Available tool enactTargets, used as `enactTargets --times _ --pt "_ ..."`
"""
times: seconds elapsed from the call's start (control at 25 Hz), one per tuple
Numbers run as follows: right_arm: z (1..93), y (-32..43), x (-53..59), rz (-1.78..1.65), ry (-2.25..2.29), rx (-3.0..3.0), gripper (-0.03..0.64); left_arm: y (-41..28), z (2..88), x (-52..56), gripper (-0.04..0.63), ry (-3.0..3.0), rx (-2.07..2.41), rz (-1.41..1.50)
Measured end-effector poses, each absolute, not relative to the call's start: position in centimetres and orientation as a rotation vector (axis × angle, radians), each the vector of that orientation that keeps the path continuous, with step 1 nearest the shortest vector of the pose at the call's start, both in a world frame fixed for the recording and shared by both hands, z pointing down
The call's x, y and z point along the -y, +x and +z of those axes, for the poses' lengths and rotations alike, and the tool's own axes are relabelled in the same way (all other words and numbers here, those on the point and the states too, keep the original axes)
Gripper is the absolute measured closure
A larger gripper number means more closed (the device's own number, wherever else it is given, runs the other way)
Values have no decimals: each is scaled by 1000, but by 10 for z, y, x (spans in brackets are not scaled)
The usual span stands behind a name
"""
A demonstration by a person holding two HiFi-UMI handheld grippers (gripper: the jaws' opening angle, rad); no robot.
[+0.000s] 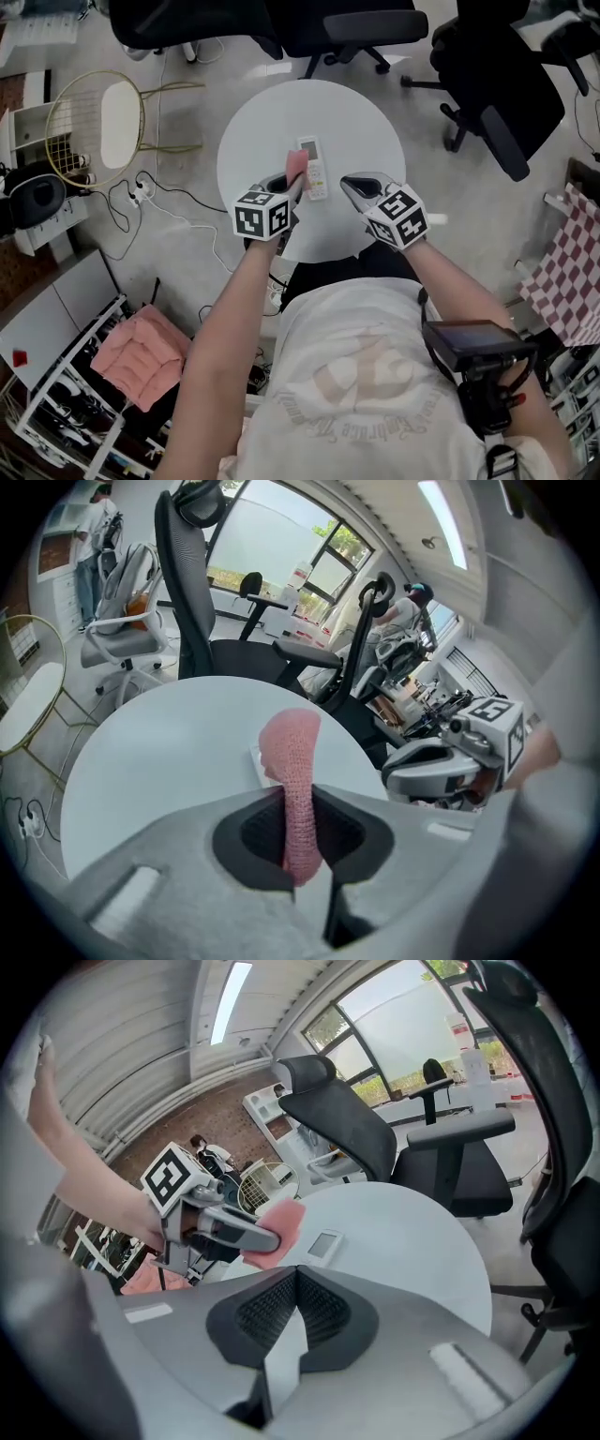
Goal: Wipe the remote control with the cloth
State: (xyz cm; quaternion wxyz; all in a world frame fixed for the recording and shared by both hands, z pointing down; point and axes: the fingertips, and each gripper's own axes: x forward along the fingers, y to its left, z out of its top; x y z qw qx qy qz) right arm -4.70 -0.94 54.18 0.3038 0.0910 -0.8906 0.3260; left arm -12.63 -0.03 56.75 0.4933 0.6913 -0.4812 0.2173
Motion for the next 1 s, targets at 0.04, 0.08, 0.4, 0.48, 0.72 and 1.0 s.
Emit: enactTargets --times 0.04,0.08,0.4,0.48,0.72,1.0 --pt "544 -47 8 874 251 2357 611 -127 570 5 563 1683 1155 537" --pt "545 -47 7 884 260 2354 611 -127 573 10 563 1689 1144 550" --pt "552 -37 7 932 321 2336 611 -132 589 45 563 1781 1051 848" --pt "554 -36 10 945 339 2334 611 -132 597 50 563 1850 973 1038" --pt "556 -30 16 993 398 2334 611 -130 610 66 565 2004 712 1437" --pt "561 -20 14 1033 446 2322 611 -124 616 67 566 2043 495 1622"
